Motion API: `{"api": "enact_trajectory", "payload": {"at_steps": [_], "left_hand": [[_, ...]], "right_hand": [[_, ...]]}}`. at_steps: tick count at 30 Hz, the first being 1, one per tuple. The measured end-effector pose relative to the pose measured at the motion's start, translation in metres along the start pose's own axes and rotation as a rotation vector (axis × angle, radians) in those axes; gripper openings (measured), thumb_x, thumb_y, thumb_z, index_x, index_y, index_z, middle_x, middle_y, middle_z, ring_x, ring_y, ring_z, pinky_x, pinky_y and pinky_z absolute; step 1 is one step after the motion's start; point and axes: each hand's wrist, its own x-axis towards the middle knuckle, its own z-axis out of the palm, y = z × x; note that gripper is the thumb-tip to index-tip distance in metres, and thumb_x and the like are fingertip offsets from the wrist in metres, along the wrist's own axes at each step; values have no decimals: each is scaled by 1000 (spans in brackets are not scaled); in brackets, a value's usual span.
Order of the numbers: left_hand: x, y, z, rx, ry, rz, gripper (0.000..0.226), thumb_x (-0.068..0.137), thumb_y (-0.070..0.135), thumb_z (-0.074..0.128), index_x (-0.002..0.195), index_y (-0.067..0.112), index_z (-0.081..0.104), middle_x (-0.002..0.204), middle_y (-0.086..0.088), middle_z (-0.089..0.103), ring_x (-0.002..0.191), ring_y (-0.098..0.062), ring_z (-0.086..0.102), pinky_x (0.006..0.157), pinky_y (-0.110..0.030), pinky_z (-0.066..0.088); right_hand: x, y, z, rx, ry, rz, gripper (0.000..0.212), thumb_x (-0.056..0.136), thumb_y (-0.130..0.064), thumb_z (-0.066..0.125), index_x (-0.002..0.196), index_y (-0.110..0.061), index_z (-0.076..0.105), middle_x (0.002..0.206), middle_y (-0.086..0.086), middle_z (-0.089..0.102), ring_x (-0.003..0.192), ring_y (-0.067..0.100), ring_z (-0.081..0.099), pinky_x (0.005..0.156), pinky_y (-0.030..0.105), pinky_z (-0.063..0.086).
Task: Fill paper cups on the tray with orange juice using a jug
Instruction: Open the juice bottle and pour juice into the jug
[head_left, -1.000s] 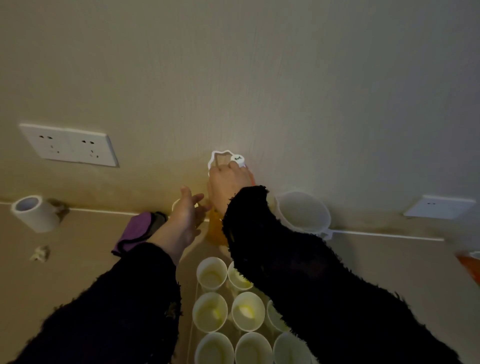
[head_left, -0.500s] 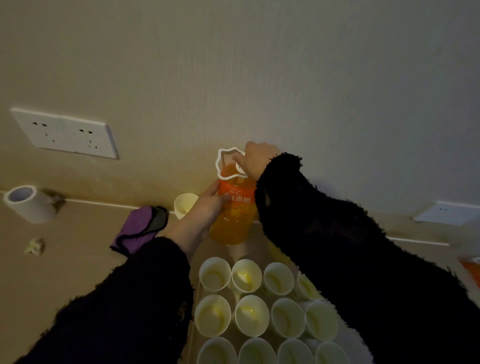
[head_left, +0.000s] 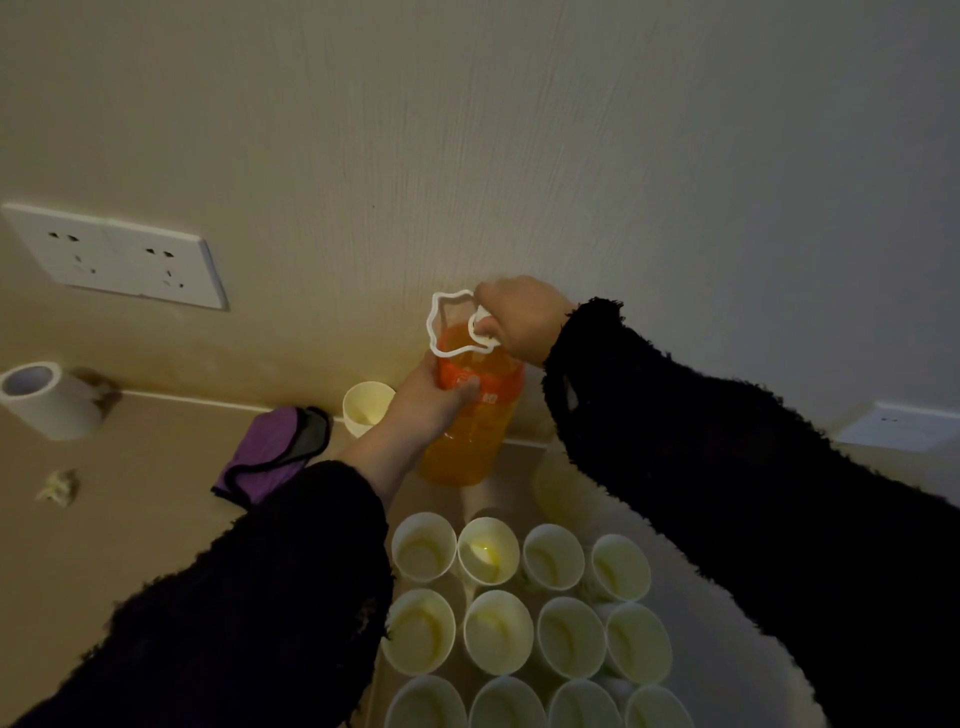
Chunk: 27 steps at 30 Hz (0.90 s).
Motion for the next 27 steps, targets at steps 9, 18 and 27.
{"api": "enact_trajectory", "payload": {"at_steps": [9, 18, 27], "left_hand": [[14, 3, 9, 327, 214, -26, 55, 93, 48, 48, 135, 16, 32, 131, -8, 54, 114, -35, 55, 95, -48, 46], [21, 2, -2, 301, 64, 119, 56, 89, 50, 52, 137, 24, 39, 130, -4, 57, 117, -30, 54, 98, -52, 44], [30, 5, -8, 261, -26, 109, 62, 92, 34, 57, 143, 19, 26, 137, -9, 50, 123, -33, 49, 102, -55, 41]], "right_hand": [[0, -4, -5, 164, 26, 227, 46, 96, -55, 34, 100, -12, 48, 79, 2, 51, 65, 14, 46, 56, 26, 34], [9, -2, -11, -82, -59, 25, 32, 99, -25, 44, 125, -7, 45, 114, 7, 57, 77, 15, 46, 54, 20, 32], [6, 1, -12, -320, -8, -162, 35, 96, -17, 51, 130, -10, 43, 124, 10, 54, 110, 25, 50, 91, 33, 42]]}}
